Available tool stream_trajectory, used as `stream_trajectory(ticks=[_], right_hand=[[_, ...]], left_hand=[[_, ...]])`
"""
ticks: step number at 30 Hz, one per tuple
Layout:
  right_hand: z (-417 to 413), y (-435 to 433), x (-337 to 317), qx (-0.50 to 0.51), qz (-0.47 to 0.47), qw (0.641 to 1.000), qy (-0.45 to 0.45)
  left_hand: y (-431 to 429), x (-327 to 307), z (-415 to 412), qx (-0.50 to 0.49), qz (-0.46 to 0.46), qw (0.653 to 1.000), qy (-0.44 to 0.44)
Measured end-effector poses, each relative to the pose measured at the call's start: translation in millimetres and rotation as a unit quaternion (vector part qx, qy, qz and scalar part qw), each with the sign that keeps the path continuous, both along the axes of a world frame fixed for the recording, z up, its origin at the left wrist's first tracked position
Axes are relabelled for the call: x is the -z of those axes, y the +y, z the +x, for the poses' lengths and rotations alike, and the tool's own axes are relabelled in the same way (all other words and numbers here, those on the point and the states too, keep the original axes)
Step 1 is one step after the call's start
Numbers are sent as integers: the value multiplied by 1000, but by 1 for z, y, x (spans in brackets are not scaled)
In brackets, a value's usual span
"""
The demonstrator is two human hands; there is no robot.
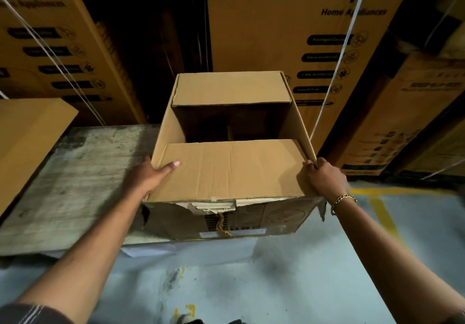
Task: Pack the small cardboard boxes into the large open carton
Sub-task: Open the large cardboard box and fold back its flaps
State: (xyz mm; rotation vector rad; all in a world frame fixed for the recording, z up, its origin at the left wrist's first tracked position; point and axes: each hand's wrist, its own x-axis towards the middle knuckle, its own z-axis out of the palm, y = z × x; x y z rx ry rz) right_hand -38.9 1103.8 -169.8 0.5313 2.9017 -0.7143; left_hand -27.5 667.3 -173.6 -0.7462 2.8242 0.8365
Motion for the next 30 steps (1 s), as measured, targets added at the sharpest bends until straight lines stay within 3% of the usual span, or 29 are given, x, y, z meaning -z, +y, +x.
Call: stream_trajectory(ticks=[5,9,12,19,23,27,30], right_hand=[[-18,2,-19,-97,30,995,22],[-46,-23,-22,-198,163,965,56],[-72,-48,-18,-250,198,945,72],[-151,-94,-10,-266,93,954,-98],[-200,-111,-6,-247,-13,959,-140],[-253,-114,-24,-198,92,975,41],[-301,-108,-50,-181,110,970,117]], left_hand=[[0,0,-4,3,-15,1000,5],[-4,-5,-25,29,-13,999,8],[-6,-9,-54,51,-16,998,19],[-11,-7,-151,61,-38,997,17],[-18,-3,-200,63,-41,997,19],[-23,3,-233,61,-26,997,27],[-21,13,-240,43,-44,998,34]])
